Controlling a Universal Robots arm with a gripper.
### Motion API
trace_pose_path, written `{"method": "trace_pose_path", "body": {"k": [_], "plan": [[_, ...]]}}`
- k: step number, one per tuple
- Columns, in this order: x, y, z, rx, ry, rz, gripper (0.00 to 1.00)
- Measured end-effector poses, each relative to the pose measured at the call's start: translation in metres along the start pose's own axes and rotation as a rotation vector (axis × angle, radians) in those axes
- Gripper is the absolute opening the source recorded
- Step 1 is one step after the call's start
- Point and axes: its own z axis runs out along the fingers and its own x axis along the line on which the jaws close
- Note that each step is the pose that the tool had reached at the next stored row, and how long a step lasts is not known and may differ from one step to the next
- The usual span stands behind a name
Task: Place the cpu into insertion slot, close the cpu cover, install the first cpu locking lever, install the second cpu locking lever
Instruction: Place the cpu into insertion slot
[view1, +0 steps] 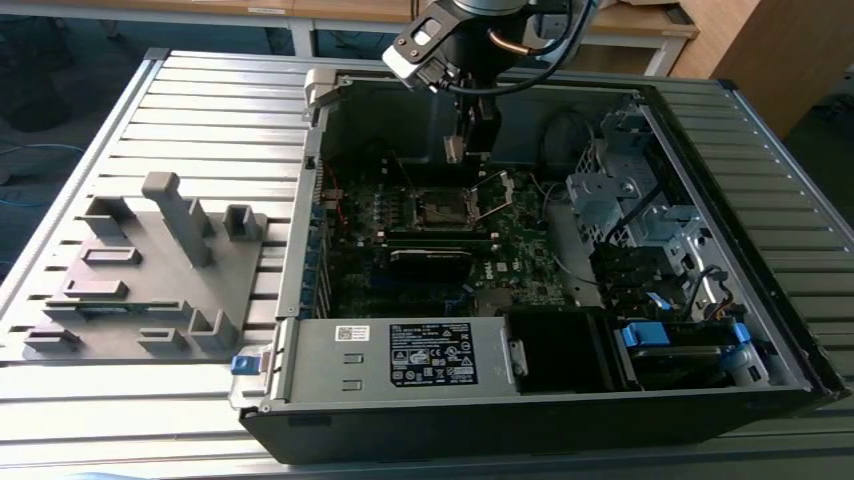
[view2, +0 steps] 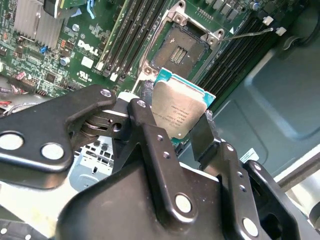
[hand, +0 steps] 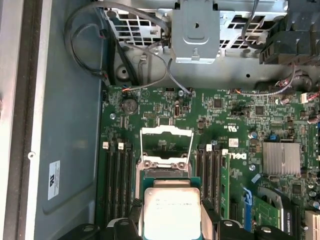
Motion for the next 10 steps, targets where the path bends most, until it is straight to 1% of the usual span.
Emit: {"method": "trace_pose_path", "body": {"k": [3, 5, 10], "plan": [[0.0, -0.0001, 0.0001, 0.0001, 0.0002, 0.0, 0.54], [0.0, -0.0009, 0.0003, 0.0018, 0.0023, 0.0, 0.54], [0.0001, -0.002, 0.0013, 0.0213, 0.0074, 0.001, 0.54]]}}
